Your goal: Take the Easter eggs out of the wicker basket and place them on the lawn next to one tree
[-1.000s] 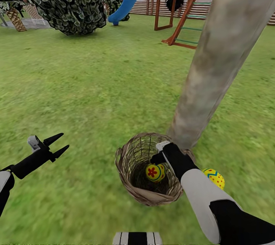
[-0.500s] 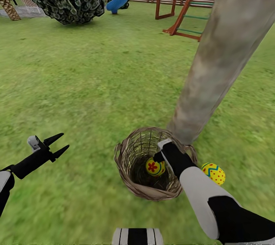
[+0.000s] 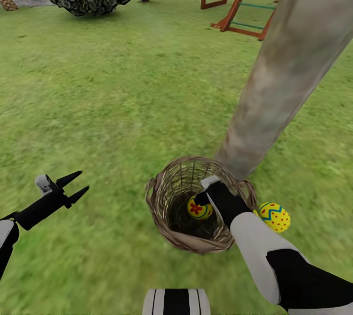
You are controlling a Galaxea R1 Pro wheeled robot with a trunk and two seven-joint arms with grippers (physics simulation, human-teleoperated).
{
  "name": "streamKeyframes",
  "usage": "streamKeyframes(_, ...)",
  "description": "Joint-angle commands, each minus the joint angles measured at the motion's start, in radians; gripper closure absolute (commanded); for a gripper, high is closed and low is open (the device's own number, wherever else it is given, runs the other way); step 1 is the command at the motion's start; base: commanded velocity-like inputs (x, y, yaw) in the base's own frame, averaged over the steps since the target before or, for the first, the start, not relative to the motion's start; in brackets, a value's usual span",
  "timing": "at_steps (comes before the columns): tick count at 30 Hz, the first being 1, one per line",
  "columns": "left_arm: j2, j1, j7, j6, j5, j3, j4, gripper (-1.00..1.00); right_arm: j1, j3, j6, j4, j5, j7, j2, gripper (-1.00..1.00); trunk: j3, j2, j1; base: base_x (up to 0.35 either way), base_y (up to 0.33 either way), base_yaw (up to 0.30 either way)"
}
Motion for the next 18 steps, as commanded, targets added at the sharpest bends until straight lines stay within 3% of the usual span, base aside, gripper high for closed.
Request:
streamKeyframes(1, 0.000, -0.001, -0.004, 0.005, -0.002, 0.001, 0.000, -1.00, 0.000, 0.001, 0.003, -0.002, 0.011, 0.028, 0.000, -1.00, -0.005, -0.001, 0.000, 0.000, 0.000, 0.000)
streamKeyframes(7, 0.000, -0.001, -0.004, 0.005, -0.002, 0.001, 0.002, -1.00, 0.000, 0.003, 0.000, -0.009, 0.013, 0.071, -0.001, -1.00, -0.028, -0.002, 0.003, 0.000, 0.000, 0.000)
streamKeyframes(18, 0.000, -0.001, -0.004, 0.005, -0.002, 0.001, 0.002, -1.00, 0.000, 0.001, -0.024, -0.036, 0.011, 0.073, -0.004, -1.00, -0.070, -0.005, 0.008, 0.000, 0.000, 0.000)
